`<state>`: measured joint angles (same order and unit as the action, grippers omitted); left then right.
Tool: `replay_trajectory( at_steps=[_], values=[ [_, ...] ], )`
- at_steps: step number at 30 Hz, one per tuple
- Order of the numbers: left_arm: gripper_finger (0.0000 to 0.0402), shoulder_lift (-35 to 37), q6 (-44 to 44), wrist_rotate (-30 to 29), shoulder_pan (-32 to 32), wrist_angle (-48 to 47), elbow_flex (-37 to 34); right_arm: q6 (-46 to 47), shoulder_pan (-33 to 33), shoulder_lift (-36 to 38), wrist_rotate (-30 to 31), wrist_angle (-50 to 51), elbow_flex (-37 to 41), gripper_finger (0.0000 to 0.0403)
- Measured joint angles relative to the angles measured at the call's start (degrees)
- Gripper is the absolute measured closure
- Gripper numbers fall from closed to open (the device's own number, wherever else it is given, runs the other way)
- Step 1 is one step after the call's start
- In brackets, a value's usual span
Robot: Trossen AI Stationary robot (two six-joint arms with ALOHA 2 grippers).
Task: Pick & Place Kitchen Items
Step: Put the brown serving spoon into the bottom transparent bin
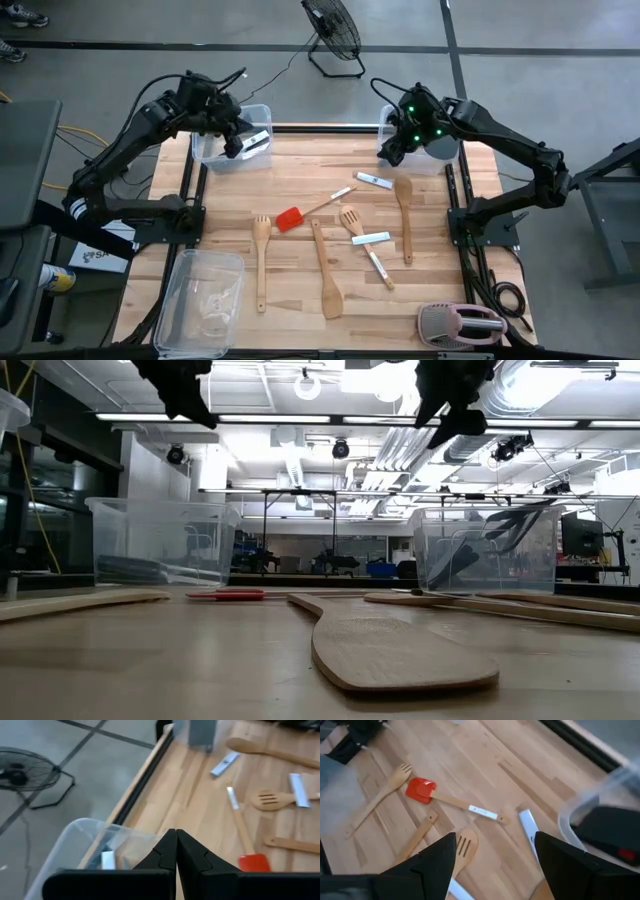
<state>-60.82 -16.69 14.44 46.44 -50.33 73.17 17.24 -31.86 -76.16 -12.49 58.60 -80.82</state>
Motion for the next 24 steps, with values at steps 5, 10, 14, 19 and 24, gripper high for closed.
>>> replay_trajectory(
  at_steps=[5,10,14,19,24],
  values=[
    [0.0401,0.02,0.02,2.75,-0.71,-1.25,0.0,6.68,0.84,0.0,0.28,2.27,0.09,0.0141],
    [0.0401,0.02,0.0,1.52,-3.84,-0.63,0.0,8.06,4.53,0.0,0.44,1.96,2.36,0.0141],
    [0.0401,0.0,-0.01,-0.3,-6.14,-0.55,-0.02,10.33,8.43,0.0,2.37,1.88,4.92,0.0141],
    [0.0401,0.0,-0.02,-1.79,-8.49,-0.32,-0.02,22.44,12.91,0.0,9.48,2.58,8.06,0.0141],
    [0.0401,0.0,0.0,-2.74,-9.05,-0.3,-0.02,36.28,16.83,0.0,16.58,2.53,12.17,0.0141]
  ],
)
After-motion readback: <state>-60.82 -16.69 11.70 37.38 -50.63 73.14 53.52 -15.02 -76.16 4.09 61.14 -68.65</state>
